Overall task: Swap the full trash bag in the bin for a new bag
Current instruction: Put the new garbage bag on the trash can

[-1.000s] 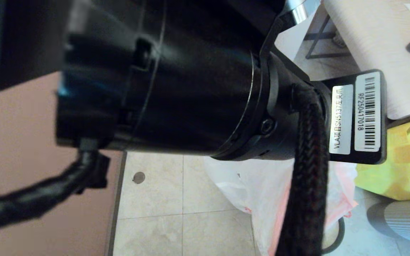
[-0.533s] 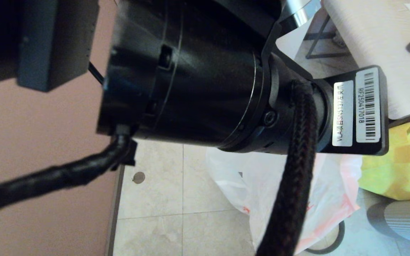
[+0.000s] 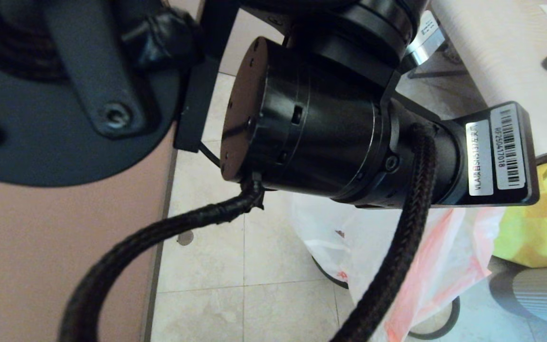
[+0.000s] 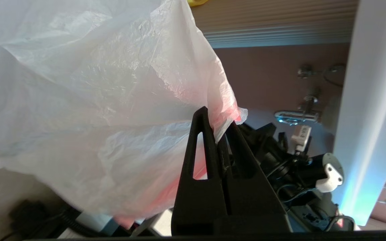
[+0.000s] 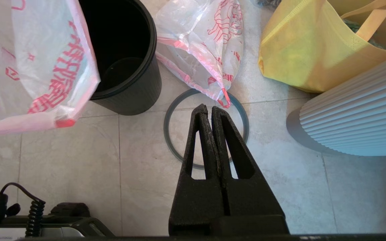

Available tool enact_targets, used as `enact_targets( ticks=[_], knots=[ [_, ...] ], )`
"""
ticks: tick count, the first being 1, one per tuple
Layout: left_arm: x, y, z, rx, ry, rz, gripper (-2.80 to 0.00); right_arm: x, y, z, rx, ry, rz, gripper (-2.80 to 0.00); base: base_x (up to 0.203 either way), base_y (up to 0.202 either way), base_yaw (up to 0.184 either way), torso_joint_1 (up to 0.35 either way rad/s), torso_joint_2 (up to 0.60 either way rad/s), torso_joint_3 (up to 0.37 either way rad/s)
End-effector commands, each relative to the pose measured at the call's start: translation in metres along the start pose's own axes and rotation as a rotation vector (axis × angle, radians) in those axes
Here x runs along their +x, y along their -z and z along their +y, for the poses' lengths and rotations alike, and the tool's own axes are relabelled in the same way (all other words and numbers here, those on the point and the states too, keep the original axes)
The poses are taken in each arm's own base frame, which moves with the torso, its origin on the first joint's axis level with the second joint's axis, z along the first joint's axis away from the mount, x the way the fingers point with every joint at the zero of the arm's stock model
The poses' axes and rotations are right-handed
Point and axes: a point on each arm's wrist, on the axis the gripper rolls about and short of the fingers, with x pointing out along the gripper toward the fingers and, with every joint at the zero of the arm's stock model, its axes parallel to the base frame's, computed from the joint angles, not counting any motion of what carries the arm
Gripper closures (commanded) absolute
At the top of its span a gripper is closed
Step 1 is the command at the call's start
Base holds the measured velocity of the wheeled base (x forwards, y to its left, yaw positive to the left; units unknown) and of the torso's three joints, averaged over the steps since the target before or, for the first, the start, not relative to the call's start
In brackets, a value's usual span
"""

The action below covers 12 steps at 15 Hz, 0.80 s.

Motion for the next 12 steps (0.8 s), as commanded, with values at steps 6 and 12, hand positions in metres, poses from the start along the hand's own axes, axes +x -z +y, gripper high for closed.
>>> enact_targets(
  ticks=[6,12],
  knots=[
    [0.020,0.005,0.016,-0.104,0.060,0.116,0.00,0.000,0.000,0.000,0.000,0.000,0.000,0.00,0.000,0.000,0.000,0.000,0.00,0.000],
    [0.057,-0.006,0.096,-0.275,-0.013,0.172,0.00,0.000,0.000,0.000,0.000,0.000,0.000,0.00,0.000,0.000,0.000,0.000,0.00,0.000]
  ],
)
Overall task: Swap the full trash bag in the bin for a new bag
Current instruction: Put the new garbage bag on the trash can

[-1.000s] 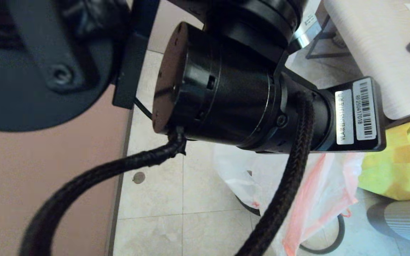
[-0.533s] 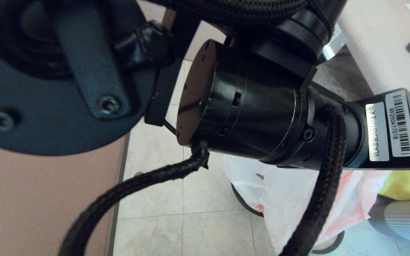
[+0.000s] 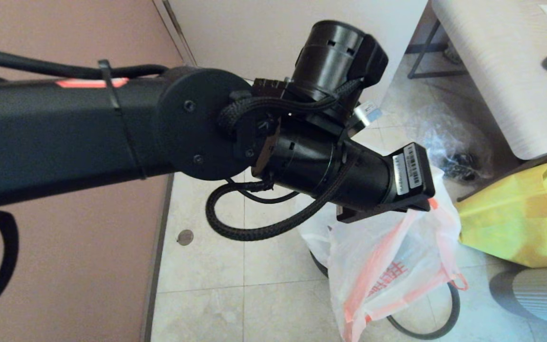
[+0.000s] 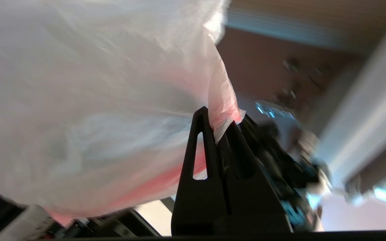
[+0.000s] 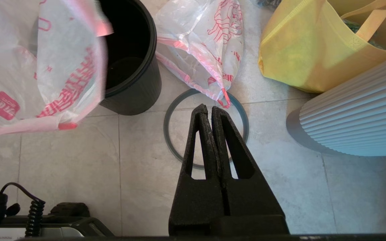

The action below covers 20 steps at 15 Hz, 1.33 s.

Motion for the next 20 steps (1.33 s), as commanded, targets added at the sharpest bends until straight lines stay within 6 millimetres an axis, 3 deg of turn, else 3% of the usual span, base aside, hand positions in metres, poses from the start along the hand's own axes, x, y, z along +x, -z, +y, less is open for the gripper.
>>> enact_targets(
  ticks=[1,4,6,8,11,20],
  knots=[
    [0.019,-0.005,0.028,-0.040,-0.048,0.008,0.00,0.000,0.000,0.000,0.000,-0.001,0.001,0.00,0.000,0.000,0.000,0.000,0.00,0.000],
    [0.041,-0.004,0.062,-0.076,-0.080,0.034,0.00,0.000,0.000,0.000,0.000,0.000,0.001,0.00,0.000,0.000,0.000,0.000,0.00,0.000],
    [0.050,0.008,0.071,-0.086,-0.100,0.070,0.00,0.000,0.000,0.000,0.000,0.000,0.001,0.00,0.000,0.000,0.000,0.000,0.00,0.000],
    [0.051,0.023,0.063,-0.066,-0.083,0.091,0.00,0.000,0.000,0.000,0.000,-0.001,0.001,0.00,0.000,0.000,0.000,0.000,0.00,0.000],
    [0.044,0.049,0.034,0.001,-0.033,0.115,0.00,0.000,0.000,0.000,0.000,-0.001,0.002,0.00,0.000,0.000,0.000,0.000,0.00,0.000],
    [0.038,0.064,0.022,0.078,-0.035,0.135,0.00,0.000,0.000,0.000,0.000,0.000,0.001,0.00,0.000,0.000,0.000,0.000,0.00,0.000]
  ],
)
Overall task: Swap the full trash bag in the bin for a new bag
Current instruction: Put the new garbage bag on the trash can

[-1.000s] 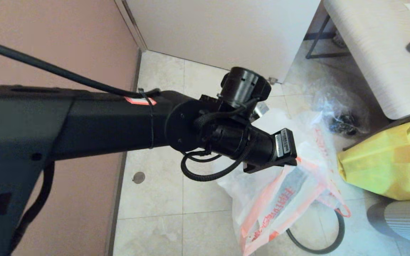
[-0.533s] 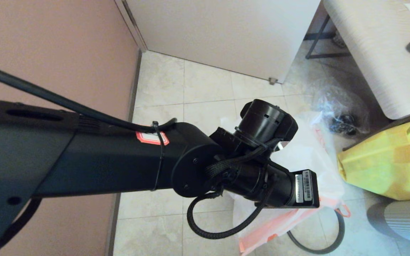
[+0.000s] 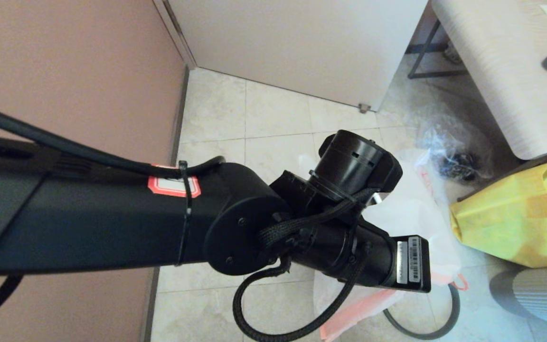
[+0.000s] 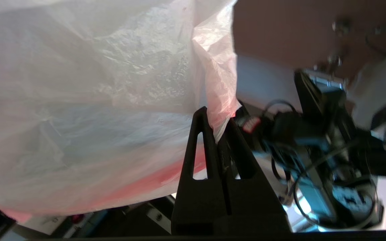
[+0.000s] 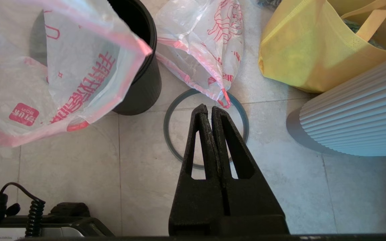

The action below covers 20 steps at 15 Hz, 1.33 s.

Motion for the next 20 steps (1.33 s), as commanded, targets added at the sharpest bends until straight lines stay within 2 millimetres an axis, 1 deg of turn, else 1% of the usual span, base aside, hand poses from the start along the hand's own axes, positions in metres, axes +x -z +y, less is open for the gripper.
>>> enact_targets(
  ticks=[1,3,4,5,7,8,10,11,13,15,16,18,20],
  knots=[
    [0.000,0.008,-0.009,0.010,0.015,0.023,0.00,0.000,0.000,0.000,0.000,0.000,0.002,0.00,0.000,0.000,0.000,0.000,0.00,0.000],
    [-0.009,0.014,-0.015,0.011,0.020,0.041,0.00,0.000,0.000,0.000,0.000,-0.001,0.000,0.00,0.000,0.000,0.000,0.000,0.00,0.000],
    [-0.011,0.014,-0.014,0.006,0.017,0.046,0.00,0.000,0.000,0.000,-0.002,0.000,0.000,0.00,0.000,0.000,0.000,0.000,0.00,0.000],
    [-0.014,0.011,-0.012,0.001,0.014,0.036,0.00,0.000,0.000,0.000,-0.003,0.000,0.002,0.00,0.000,0.000,0.000,0.000,0.00,0.000],
    [-0.030,0.005,-0.014,-0.002,0.029,-0.002,0.00,0.000,0.000,0.000,-0.005,-0.001,0.002,0.00,0.000,0.000,0.000,0.000,0.00,0.000],
    [-0.031,0.004,-0.014,-0.006,0.039,0.002,0.00,0.001,0.000,0.000,-0.008,-0.001,0.020,0.00,0.000,0.000,0.000,0.000,0.00,0.000],
    [-0.022,0.007,-0.006,-0.040,0.049,0.051,0.00,0.001,-0.006,0.000,-0.035,0.000,0.026,0.00,0.000,0.000,0.000,0.000,0.00,0.000],
    [-0.020,0.009,-0.006,-0.049,0.052,0.063,0.00,0.001,-0.014,0.000,-0.038,-0.001,0.028,0.00,0.000,0.000,0.000,0.000,0.00,0.000],
    [-0.008,0.012,-0.003,-0.052,0.043,0.086,0.00,0.008,-0.041,0.000,-0.040,-0.014,0.063,0.00,0.000,0.000,0.000,0.000,0.00,0.000],
    [0.006,0.010,0.001,-0.057,0.028,0.094,0.00,0.024,-0.066,0.001,-0.042,-0.052,0.135,0.00,0.000,0.000,0.000,0.000,0.00,0.000],
    [0.008,0.007,0.002,-0.058,0.023,0.087,0.00,0.036,-0.073,0.002,-0.044,-0.067,0.189,0.00,0.000,0.000,0.000,0.000,0.00,0.000],
    [0.007,-0.001,0.005,-0.059,0.016,0.056,0.00,0.068,-0.080,0.004,-0.050,-0.087,0.308,0.00,0.000,0.000,0.000,0.000,0.00,0.000],
    [0.003,-0.011,0.011,-0.065,0.001,0.021,0.00,0.106,-0.082,0.007,-0.064,-0.098,0.390,0.00,0.000,0.000,0.000,0.000,0.00,0.000]
  ],
)
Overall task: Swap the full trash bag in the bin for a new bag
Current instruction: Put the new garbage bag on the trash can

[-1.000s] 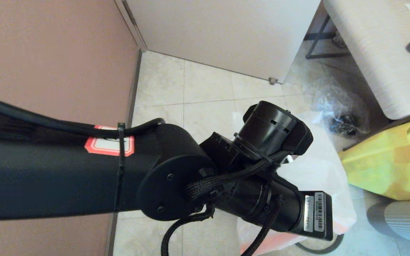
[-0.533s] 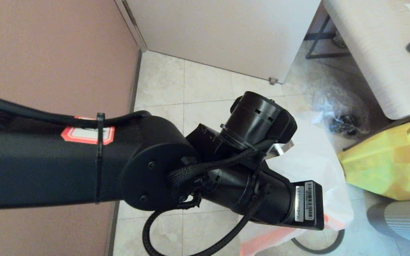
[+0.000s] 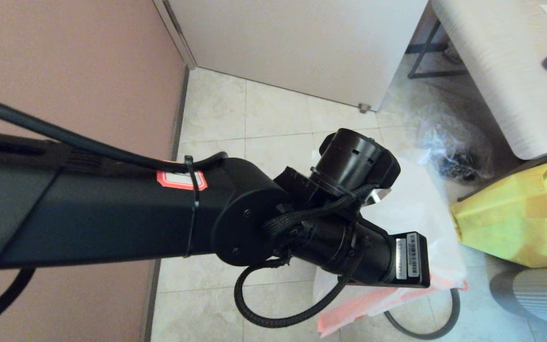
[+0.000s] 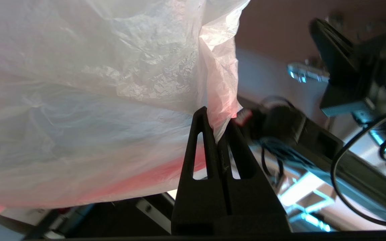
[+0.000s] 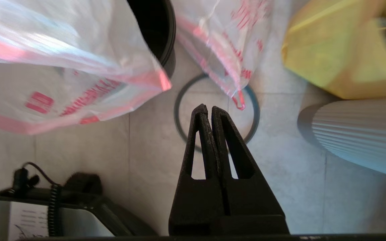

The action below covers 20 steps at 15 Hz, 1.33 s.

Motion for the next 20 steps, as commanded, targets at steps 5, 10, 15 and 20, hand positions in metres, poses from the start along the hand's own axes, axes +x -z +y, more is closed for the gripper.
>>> enact_targets(
  ticks=[5,10,15,20],
  knots=[
    [-0.001,-0.008,0.009,-0.021,-0.029,-0.028,0.00,0.097,-0.004,0.003,-0.096,-0.059,0.177,0.00,0.000,0.000,0.000,0.000,0.00,0.000],
    [-0.005,-0.014,0.009,-0.022,-0.036,-0.061,0.00,0.140,0.017,0.011,-0.130,-0.136,0.156,-2.80,0.000,0.000,0.000,0.000,0.00,0.000],
    [-0.004,-0.017,0.013,-0.037,-0.052,-0.073,0.00,0.153,0.044,0.021,-0.144,-0.196,0.063,-2.80,0.000,0.000,0.000,0.000,0.00,0.000],
    [-0.011,-0.016,0.011,-0.043,-0.056,-0.070,0.00,0.200,0.040,0.028,-0.187,-0.202,-0.039,-2.80,0.000,0.000,0.000,0.000,0.00,0.000]
  ],
)
